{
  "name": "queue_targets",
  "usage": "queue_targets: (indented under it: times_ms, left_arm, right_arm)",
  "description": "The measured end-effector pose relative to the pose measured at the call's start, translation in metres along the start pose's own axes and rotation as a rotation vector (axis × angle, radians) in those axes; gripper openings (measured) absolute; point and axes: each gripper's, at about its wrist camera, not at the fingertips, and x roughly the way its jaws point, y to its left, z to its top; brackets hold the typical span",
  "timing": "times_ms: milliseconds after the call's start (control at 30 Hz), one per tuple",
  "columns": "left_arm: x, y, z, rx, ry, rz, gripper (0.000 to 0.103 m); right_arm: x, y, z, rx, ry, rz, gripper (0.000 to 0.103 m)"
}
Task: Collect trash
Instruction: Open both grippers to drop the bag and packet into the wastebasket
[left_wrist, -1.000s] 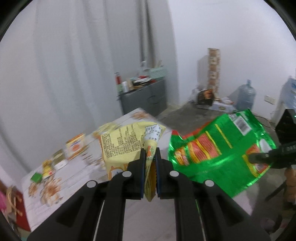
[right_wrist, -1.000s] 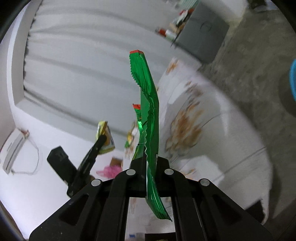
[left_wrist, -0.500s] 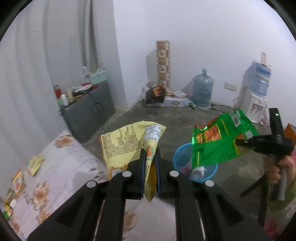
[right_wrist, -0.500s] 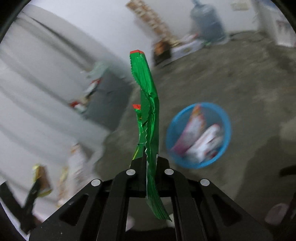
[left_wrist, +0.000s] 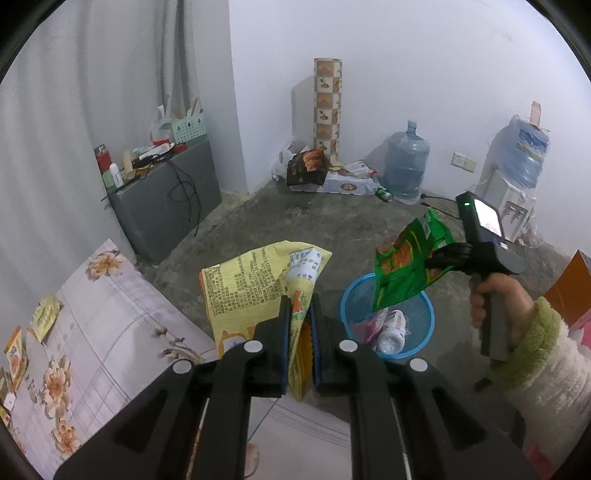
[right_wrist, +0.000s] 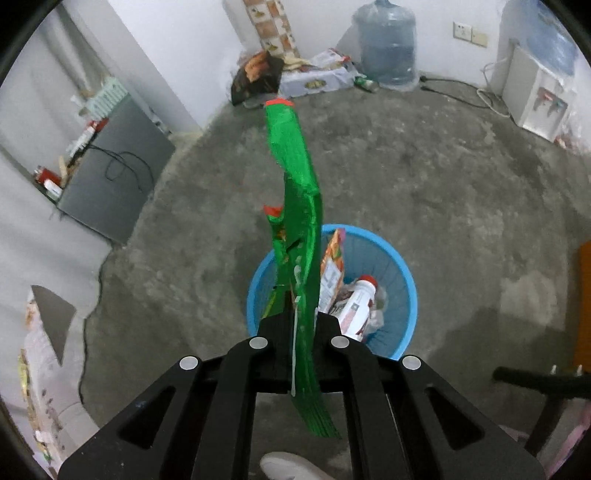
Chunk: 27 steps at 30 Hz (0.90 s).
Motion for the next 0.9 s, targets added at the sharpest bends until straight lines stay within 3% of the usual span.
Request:
queue_targets:
  times_ms: [133, 233, 367, 467, 600, 900]
  left_arm:
    - [0.003, 0.001, -0.003, -0.006, 0.011, -0.008, 0.009]
    - [0.003, 0.002, -0.008, -0.010, 0.021, -0.010, 0.009]
    - [0.001, 0.006, -0.011, -0.026, 0.036, -0.013, 0.010]
    - [0.000, 0.008, -0.012, -0.028, 0.042, -0.005, 0.010]
    - [0.000, 0.006, -0.009, -0.029, 0.044, -0.006, 0.010]
    - [0.013, -0.018, 0.000, -0.003, 0.053, -0.058, 0.010]
  right_arm:
    - [0.026, 0.023, -0.002, 0.002, 0.053, -0.038, 0.008]
    - [0.036, 0.037, -0.012, 0.001, 0.057, -0.062, 0.018]
    - [0.047, 0.058, -0.017, -0.035, 0.038, -0.051, 0.050]
    - [0.046, 0.064, -0.026, -0.086, 0.015, -0.034, 0.058]
    - [0.040, 0.038, -0.027, -0.007, 0.001, 0.000, 0.058]
    - [-0.017, -0.081, -0.035, 0.261, -0.135, 0.163, 0.059]
